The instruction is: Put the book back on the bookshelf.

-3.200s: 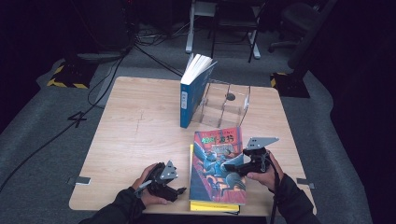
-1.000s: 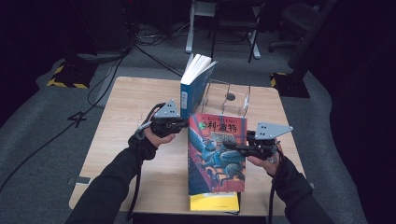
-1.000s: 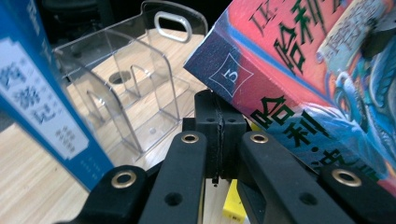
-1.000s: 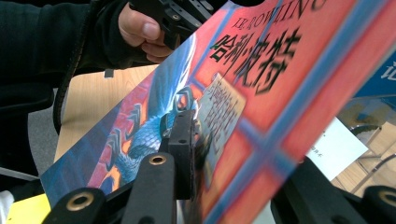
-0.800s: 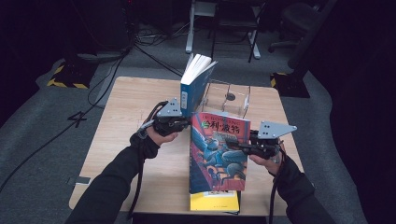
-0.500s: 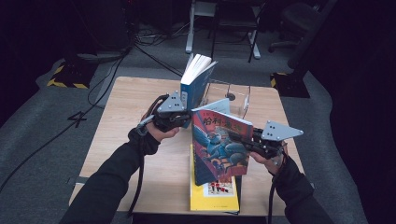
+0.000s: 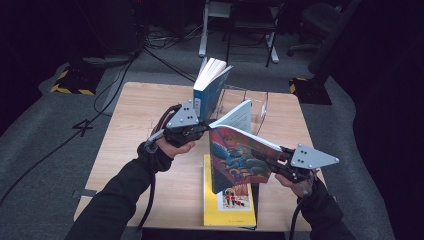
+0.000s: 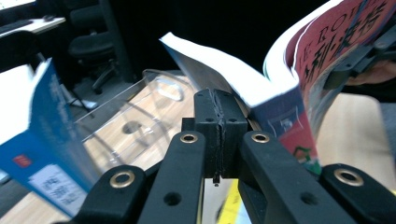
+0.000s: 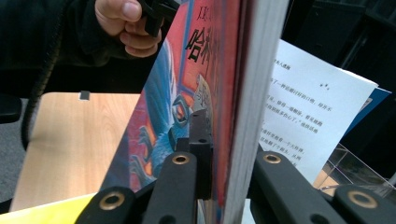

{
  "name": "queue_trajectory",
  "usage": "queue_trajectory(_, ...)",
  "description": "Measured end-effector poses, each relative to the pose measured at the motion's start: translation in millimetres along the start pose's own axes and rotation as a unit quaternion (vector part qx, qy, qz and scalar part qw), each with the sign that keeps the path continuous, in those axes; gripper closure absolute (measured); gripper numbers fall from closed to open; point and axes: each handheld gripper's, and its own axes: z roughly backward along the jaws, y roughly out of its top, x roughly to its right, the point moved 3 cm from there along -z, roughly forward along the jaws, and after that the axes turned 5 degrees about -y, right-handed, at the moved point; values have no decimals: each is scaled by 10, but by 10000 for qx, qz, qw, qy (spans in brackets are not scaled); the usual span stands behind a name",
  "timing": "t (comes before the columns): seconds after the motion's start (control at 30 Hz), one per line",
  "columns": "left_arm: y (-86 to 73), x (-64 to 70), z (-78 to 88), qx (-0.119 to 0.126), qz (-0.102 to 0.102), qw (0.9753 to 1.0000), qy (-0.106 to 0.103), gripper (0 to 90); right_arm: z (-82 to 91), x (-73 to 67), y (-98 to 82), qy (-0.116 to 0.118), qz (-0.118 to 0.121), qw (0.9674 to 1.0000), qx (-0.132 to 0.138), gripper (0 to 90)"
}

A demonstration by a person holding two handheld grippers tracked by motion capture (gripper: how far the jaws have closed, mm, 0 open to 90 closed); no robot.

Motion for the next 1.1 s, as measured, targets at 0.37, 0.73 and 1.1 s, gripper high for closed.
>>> queue_trajectory(0.37,-214,404,-21,149,98,9997,-172,782,227,-131,-77,23,-57,9998,200,834)
queue_trajectory(0.73,-773,649,-72,-175,109,9998,-80,644,307,-208,-101,6,-64,9997,231,833)
queue_trajectory(1.1,-1097,786,-124,-692,225,9971,-245,523,338,-239,-112,27,-97,9996,262,832)
